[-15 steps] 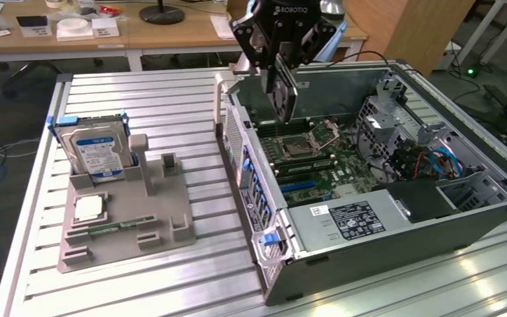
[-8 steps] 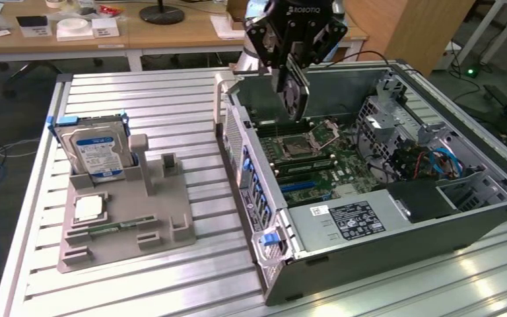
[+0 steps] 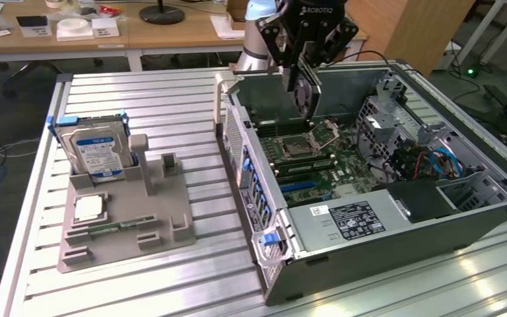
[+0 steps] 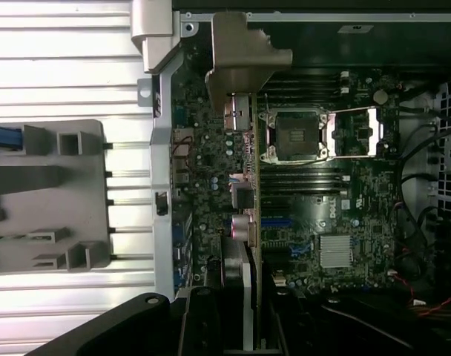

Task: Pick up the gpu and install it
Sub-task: 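Pick up the gpu and move the gpu toward the slot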

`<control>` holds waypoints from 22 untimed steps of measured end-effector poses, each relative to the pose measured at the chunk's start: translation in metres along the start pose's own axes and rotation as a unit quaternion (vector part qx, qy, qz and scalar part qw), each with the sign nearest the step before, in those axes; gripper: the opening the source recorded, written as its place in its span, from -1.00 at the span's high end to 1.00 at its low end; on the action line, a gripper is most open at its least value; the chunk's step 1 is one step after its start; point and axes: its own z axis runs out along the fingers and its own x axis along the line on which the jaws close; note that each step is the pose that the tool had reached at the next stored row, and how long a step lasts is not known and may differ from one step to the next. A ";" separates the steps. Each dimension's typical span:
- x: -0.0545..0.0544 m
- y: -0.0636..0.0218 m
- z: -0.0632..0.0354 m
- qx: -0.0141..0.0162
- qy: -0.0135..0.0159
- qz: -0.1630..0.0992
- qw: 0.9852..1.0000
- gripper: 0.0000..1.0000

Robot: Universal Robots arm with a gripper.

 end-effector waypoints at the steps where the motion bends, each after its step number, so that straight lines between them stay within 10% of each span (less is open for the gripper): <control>1: -0.002 0.0001 0.0000 0.000 0.000 0.000 1.000 0.44; 22: -0.054 0.0022 0.0010 -0.003 0.000 0.000 1.000 0.44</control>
